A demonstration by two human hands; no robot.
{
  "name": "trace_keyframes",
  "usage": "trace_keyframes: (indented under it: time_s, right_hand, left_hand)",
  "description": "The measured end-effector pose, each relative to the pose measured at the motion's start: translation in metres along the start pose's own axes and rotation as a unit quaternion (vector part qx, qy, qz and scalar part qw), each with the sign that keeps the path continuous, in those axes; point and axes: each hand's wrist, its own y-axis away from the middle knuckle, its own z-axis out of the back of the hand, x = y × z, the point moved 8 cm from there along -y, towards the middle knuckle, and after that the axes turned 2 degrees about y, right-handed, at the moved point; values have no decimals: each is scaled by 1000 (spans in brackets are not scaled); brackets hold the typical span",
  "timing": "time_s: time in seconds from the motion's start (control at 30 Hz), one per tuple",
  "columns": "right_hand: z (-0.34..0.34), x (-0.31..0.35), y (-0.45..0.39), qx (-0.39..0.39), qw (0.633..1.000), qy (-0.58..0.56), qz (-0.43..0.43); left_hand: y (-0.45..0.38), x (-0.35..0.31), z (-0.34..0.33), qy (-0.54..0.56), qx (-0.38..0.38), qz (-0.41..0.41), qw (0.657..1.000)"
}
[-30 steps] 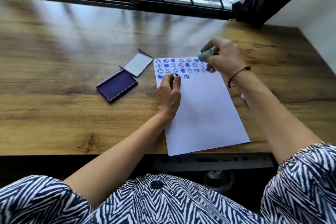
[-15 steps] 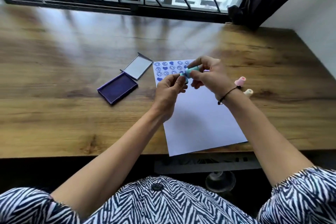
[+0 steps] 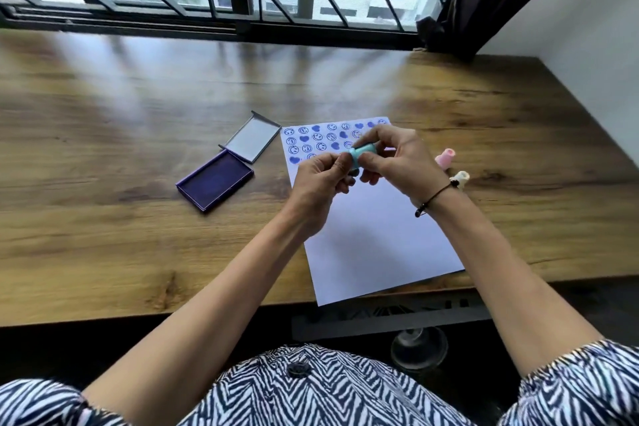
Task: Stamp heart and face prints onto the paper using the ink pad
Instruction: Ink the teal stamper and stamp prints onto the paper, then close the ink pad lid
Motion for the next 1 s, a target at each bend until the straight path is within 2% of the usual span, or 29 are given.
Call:
trace_keyframes:
  time_s: [0.13, 0.23, 0.37, 0.47, 0.53, 0.6, 0.67, 0.8, 0.9, 1.0]
  right_hand:
    - [10, -4, 5, -2, 999, 47, -2]
    - [15, -12, 8, -34, 997, 69, -16]
    - [19, -27, 9, -75, 996, 12, -47]
    - [23, -39, 10, -78, 994, -14, -69]
    - [33, -42, 5, -91, 993, 13, -78]
    - [54, -40, -8, -129, 984, 99, -67]
    - [73, -35, -28, -138, 953, 264, -52]
    - [87, -48, -59, -87, 847, 516, -93]
    - [83, -59, -68, -57, 788, 604, -103]
    - [85, -75, -70, -23, 769, 625, -134]
  left_hand:
    - [-1, 7, -15, -16, 27, 27, 999]
    - [-2, 10, -21, -55, 17, 6, 998]
    - [-6, 10, -22, -133, 0, -45, 990]
    - [-12, 13, -25, -167, 12, -50, 985]
    - [-19, 17, -29, -178, 18, -36, 983]
    - [-27, 20, -34, -164, 16, -14, 986]
    - [-34, 19, -40, -145, 16, 5, 989]
    - [-45, 14, -52, -68, 39, 32, 996]
    - [-48, 15, -52, -28, 42, 51, 997]
    - [-47, 18, -45, -16, 31, 64, 997]
